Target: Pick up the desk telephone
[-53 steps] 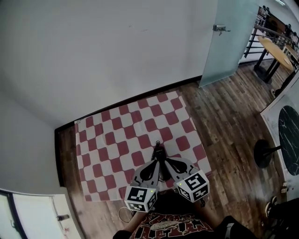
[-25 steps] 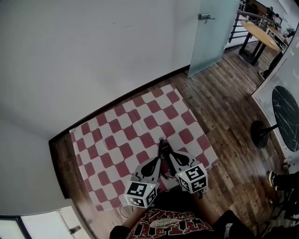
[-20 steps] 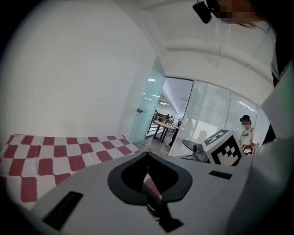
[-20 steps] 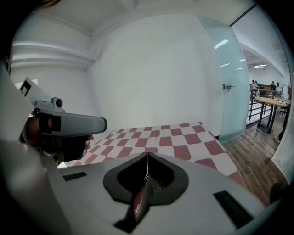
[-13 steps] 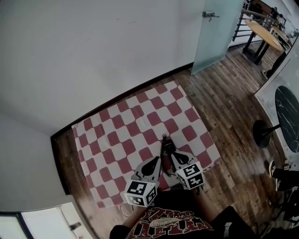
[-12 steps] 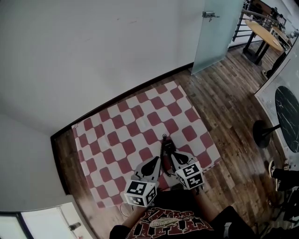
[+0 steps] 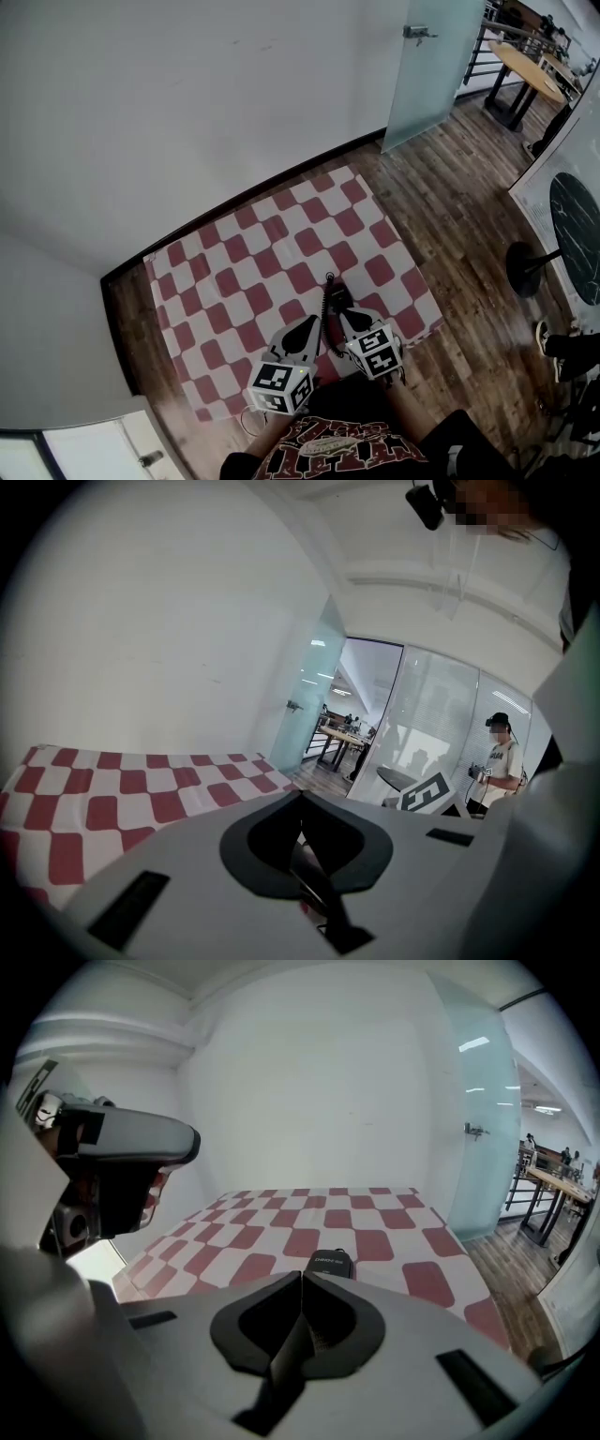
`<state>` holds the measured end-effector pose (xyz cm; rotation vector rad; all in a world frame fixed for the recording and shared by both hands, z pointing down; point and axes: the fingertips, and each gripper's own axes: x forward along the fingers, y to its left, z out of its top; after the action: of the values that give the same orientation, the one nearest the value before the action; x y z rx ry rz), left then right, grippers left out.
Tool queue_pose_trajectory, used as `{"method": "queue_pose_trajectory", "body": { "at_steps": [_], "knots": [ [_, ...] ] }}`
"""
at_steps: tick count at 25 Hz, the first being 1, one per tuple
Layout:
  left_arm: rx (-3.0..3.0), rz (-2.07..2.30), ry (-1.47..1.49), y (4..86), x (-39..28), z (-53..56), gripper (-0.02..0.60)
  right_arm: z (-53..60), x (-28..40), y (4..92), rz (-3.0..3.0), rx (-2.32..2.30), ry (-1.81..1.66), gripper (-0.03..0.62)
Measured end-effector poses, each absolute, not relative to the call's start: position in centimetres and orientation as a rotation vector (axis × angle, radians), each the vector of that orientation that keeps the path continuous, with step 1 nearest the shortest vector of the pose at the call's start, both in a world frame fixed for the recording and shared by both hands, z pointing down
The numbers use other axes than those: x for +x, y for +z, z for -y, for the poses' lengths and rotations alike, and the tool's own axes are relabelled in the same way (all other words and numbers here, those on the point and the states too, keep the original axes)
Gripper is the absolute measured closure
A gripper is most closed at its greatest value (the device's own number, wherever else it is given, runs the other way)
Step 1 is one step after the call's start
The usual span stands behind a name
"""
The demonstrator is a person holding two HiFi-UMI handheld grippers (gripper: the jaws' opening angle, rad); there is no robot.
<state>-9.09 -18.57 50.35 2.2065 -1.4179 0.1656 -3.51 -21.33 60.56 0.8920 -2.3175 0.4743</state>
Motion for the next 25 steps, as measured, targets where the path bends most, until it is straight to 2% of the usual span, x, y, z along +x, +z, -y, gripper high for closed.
{"method": "queue_pose_trajectory", "body": {
  "at_steps": [11, 16, 25],
  "knots": [
    [2.194, 1.412, 0.155, 50.7, -9.7, 18.9, 0.574, 21.6, -3.2, 62.0, 2.260, 0.925, 0.500, 0.568],
    [2.189, 1.398, 0.151, 51.0, -9.7, 19.0, 0.574, 21.7, -2.9, 63.0, 2.222, 0.926, 0.520, 0.483],
    [2.177, 1.385, 0.158, 51.5, -9.9, 19.1, 0.574, 22.3, -2.9, 64.2, 2.190, 0.962, 0.561, 0.367]
  ]
}}
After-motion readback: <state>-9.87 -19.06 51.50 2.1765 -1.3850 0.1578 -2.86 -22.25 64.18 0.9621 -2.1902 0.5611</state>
